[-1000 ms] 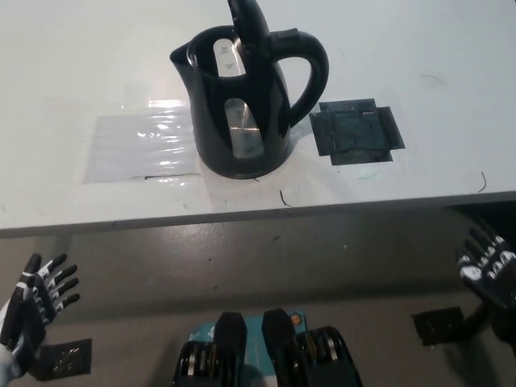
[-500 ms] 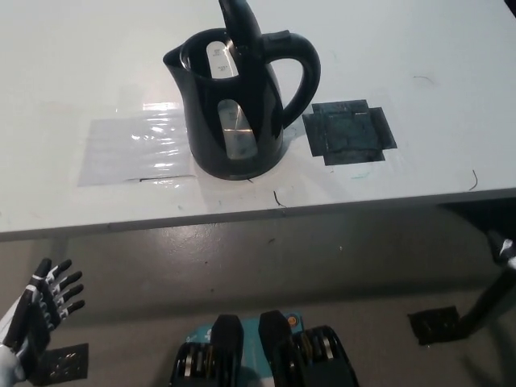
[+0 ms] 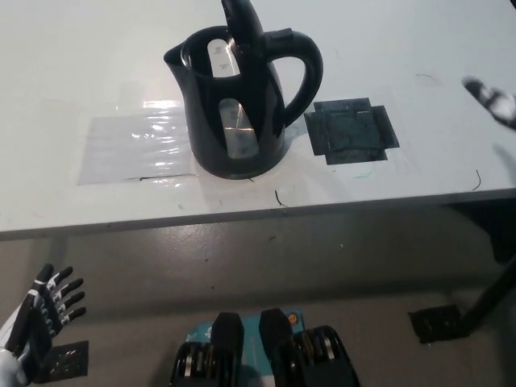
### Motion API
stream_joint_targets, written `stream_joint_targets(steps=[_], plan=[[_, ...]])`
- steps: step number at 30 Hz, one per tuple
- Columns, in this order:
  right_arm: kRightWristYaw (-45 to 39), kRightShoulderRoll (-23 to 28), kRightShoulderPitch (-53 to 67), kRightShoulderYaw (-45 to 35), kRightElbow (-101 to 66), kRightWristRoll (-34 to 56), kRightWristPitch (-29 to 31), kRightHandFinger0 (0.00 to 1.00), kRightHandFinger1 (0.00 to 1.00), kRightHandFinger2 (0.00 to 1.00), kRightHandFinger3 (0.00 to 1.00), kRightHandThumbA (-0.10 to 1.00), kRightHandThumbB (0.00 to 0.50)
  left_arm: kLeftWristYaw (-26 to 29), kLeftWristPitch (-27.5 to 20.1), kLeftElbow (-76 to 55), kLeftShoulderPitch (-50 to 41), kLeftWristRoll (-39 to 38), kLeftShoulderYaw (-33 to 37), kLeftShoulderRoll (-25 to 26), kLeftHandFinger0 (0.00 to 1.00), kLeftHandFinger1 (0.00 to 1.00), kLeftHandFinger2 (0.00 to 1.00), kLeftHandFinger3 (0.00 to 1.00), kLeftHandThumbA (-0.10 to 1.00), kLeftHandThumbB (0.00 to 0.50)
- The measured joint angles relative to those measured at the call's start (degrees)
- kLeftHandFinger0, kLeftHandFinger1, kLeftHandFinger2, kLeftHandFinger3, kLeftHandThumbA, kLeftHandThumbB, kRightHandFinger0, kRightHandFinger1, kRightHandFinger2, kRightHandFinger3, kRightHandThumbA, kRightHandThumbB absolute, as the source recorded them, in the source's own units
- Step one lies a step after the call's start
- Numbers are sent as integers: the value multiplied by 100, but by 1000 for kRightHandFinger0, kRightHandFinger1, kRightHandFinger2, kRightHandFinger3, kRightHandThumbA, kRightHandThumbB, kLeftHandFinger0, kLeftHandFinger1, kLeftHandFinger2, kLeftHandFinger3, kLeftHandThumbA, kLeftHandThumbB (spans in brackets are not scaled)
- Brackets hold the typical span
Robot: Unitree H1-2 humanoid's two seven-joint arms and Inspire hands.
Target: The robot uses its right hand to push down on the lid of a kettle kept in the middle of the desk to close it
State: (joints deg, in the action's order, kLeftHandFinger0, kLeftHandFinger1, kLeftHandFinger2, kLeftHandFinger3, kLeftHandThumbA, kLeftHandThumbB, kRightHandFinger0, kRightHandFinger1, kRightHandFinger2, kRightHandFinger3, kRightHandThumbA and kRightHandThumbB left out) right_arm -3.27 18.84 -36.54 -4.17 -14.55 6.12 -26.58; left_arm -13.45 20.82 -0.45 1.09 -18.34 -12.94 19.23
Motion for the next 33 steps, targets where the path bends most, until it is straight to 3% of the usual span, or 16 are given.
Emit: stream_joint_targets(steps=[12,15,16,18,19,20,21,23,24,25,26,27,30,31,32,33], plan=[[197,-985,-2361,733,3018,-543,100,1000,1000,1000,1000,745,0,-8,-6,42,-36,3,52,-11,1000,1000,1000,1000,928,59],[284,-1198,-2739,743,3731,-609,255,1000,1000,1000,1000,665,35,-10,-11,51,-77,9,78,-22,1000,1000,1000,1000,929,77],[332,-1281,-2909,757,4118,-657,340,1000,1000,1000,931,622,30,-14,-15,57,-91,14,91,-30,1000,1000,1000,1000,929,78],[431,-1412,-3189,800,4760,-730,451,1000,1000,1000,958,706,19,-28,-21,79,-112,25,117,-44,1000,1000,1000,1000,925,84],[493,-1459,-3310,851,5106,-788,530,858,834,770,788,690,23,-37,-26,90,-121,29,128,-49,1000,1000,1000,1000,913,87],[533,-1489,-3416,886,5331,-823,583,473,592,638,765,652,20,-42,-29,95,-127,33,138,-50,1000,1000,1000,1000,910,87],[594,-1543,-3532,915,5675,-866,647,384,533,583,730,635,18,-45,-31,98,-135,35,147,-53,1000,1000,1000,1000,909,87],[727,-1643,-3811,979,6331,-965,814,574,760,753,869,620,0,-53,-36,98,-153,41,163,-55,1000,1000,1000,1000,911,81],[780,-1694,-3943,1010,6598,-997,885,675,805,755,893,610,0,-53,-37,98,-163,46,167,-54,1000,1000,1000,1000,912,81],[827,-1737,-4059,1035,6902,-1028,980,623,752,733,876,599,6,-54,-38,98,-169,51,175,-54,1000,1000,1000,1000,914,74],[884,-1776,-4150,1048,7105,-1061,1058,812,958,957,977,585,4,-58,-38,97,-174,53,182,-54,1000,1000,1000,1000,914,73],[935,-1821,-4249,1055,7345,-1080,1142,935,1000,1000,1000,574,2,-62,-39,97,-178,54,188,-54,1000,1000,1000,1000,913,72],[1072,-1963,-4403,1071,7768,-1137,1308,776,907,939,992,624,0,-69,-40,97,-195,60,219,-53,1000,1000,1000,1000,908,66],[1122,-2014,-4429,1081,7869,-1157,1361,298,404,532,849,612,0,-70,-40,97,-199,61,238,-54,1000,1000,1000,1000,908,63],[1165,-2065,-4446,1090,7961,-1176,1402,309,514,643,947,627,0,-71,-41,97,-203,63,257,-54,1000,1000,1000,1000,909,54],[1202,-2109,-4468,1113,8069,-1196,1438,413,551,647,901,625,0,-71,-42,97,-206,69,268,-54,1000,1000,1000,1000,909,51]])
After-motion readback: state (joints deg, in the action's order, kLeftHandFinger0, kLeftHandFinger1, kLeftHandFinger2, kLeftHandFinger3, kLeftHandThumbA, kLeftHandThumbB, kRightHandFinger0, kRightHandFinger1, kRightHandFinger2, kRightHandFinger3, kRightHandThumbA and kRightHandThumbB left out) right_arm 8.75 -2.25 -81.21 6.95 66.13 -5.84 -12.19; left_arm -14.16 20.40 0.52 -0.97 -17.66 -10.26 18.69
